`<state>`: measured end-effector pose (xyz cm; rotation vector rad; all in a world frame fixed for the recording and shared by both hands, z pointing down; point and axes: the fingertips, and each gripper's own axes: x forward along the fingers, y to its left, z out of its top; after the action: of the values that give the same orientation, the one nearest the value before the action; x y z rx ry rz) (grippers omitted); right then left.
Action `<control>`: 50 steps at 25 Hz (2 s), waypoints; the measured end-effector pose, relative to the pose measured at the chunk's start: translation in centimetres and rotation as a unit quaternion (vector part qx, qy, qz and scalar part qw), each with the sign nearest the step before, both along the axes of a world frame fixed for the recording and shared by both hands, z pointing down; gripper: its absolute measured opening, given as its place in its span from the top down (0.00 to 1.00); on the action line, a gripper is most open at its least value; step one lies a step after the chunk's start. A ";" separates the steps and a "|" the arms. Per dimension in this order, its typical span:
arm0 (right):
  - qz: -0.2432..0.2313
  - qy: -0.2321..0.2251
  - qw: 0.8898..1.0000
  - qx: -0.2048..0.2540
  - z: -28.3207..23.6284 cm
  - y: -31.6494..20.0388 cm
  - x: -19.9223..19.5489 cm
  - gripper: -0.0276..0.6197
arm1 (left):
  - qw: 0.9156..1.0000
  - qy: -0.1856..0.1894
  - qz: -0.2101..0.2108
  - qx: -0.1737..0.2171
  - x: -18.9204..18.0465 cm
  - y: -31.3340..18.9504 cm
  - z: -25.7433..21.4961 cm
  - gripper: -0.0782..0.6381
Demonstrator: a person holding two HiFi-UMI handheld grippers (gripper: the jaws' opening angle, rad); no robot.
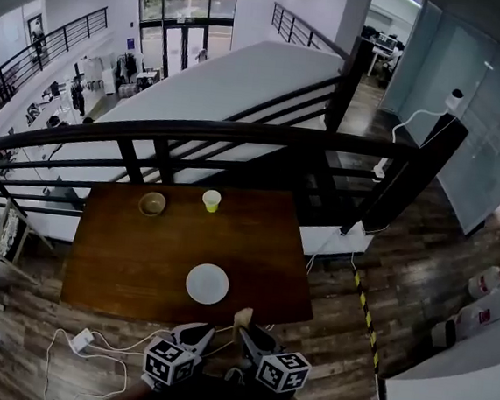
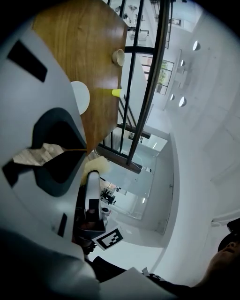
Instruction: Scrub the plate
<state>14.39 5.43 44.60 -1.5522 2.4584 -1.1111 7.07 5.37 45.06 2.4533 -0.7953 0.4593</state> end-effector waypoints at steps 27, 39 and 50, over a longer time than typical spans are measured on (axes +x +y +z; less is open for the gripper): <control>-0.094 0.140 0.981 -0.095 10.3 -26.2 -18.1 0.77 | 0.996 0.032 -0.053 -0.070 -17.6 -21.4 8.4 0.86; -0.209 0.149 0.959 -0.123 17.5 -29.8 -21.2 0.77 | 0.989 -0.062 -0.029 -0.131 -11.6 -19.2 13.0 0.86; -0.159 0.139 0.966 -0.149 19.3 -30.7 -13.0 0.77 | 0.985 -0.078 -0.024 -0.150 -7.0 -20.3 15.2 0.86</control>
<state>1.39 -25.22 63.91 -1.5058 2.9229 -1.4637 0.08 -14.89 60.27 2.1342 -0.7831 0.7070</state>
